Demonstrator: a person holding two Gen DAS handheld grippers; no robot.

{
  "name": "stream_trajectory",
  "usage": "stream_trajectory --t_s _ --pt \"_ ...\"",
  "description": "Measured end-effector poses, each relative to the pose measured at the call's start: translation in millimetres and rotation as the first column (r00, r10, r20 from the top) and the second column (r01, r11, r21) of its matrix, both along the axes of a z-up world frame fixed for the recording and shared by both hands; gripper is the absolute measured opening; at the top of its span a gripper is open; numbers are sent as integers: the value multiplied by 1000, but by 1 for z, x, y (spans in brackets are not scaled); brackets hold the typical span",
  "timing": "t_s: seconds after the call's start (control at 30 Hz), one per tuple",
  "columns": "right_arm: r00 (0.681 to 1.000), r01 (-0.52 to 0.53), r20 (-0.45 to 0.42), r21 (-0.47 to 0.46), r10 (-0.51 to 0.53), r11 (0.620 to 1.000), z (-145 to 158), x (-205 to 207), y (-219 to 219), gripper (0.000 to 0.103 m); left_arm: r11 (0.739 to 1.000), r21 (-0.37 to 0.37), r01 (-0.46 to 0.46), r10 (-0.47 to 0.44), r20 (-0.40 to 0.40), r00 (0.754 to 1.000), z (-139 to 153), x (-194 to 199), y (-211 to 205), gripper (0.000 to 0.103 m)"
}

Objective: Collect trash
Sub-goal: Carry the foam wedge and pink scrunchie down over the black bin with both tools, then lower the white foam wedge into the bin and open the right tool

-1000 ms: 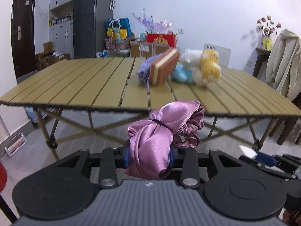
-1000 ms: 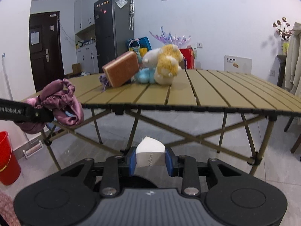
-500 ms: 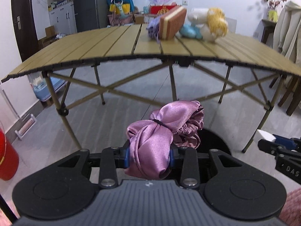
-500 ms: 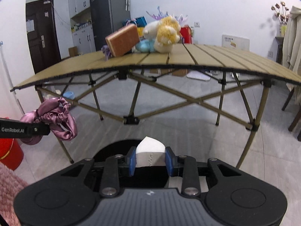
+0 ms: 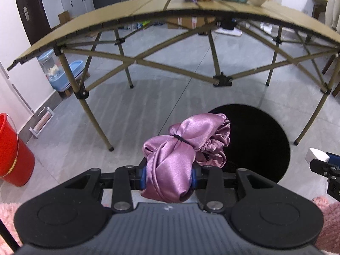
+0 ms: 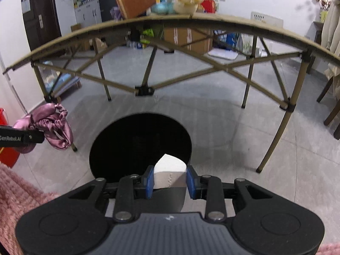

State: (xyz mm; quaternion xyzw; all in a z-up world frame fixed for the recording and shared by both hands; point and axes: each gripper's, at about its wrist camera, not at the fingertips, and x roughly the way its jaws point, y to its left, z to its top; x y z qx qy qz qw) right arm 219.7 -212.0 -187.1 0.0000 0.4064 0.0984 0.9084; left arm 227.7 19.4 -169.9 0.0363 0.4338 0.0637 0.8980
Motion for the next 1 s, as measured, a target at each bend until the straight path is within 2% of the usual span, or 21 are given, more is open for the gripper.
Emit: stream_trajectory --t_s 0.13,0.53,0.73,1.0 --pt "1000 -4 -24 -1 4 1000 -8 4 2 29 1000 -7 -18 18 -47 999 -10 7 3 36" --pt "995 5 -104 -26 -7 1000 -23 14 6 28 997 -6 -78 77 -116 990 -21 20 12 36" --pt "986 33 -161 -37 -38 999 -33 19 3 28 993 17 -113 115 -146 983 -25 24 17 36" --pt "982 25 -186 -44 -32 999 -36 28 9 27 990 32 -139 142 -194 971 -35 34 19 36"
